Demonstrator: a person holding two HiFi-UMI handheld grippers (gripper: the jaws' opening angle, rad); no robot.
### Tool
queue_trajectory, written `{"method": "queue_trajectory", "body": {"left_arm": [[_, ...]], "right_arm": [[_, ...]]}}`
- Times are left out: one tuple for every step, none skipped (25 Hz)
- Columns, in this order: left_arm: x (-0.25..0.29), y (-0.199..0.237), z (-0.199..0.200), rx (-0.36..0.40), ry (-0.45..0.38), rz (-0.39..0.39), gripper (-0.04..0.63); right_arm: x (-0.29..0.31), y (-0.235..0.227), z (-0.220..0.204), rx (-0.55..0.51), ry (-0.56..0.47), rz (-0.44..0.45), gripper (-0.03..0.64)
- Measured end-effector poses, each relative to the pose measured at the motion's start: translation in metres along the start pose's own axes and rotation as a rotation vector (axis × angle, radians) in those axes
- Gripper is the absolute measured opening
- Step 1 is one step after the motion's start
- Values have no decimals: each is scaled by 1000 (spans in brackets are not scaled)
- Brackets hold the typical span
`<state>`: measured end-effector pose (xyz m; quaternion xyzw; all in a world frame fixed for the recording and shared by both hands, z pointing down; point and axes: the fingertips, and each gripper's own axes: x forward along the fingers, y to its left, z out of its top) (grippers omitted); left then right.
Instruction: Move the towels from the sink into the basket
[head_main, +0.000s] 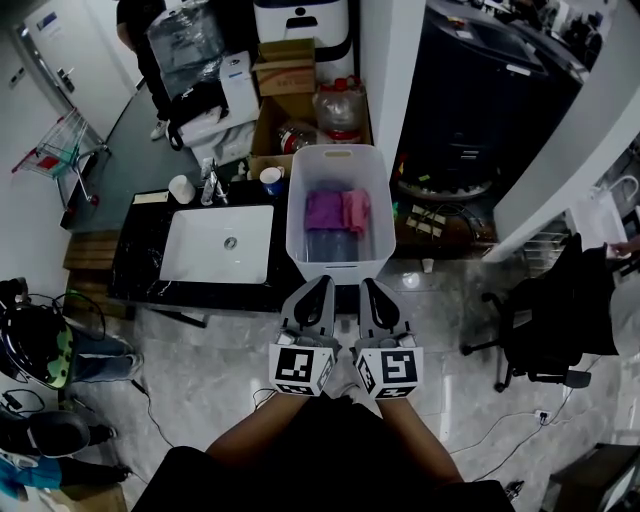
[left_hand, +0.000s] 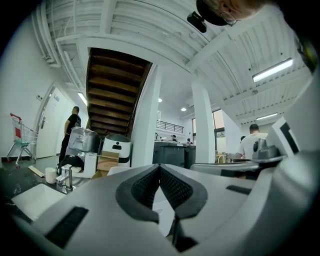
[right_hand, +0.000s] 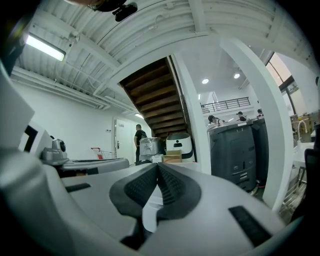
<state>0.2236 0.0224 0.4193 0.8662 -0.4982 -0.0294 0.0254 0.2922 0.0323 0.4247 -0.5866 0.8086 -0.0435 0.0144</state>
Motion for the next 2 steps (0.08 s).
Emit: {"method": "queue_trajectory", "body": {"left_arm": [[0, -1, 0, 1, 0, 2, 3], [0, -2, -1, 2, 0, 4, 3]], "right_arm": [[-1, 0, -1, 3, 0, 5, 18], [-2, 0, -2, 5, 1, 10, 18]]}}
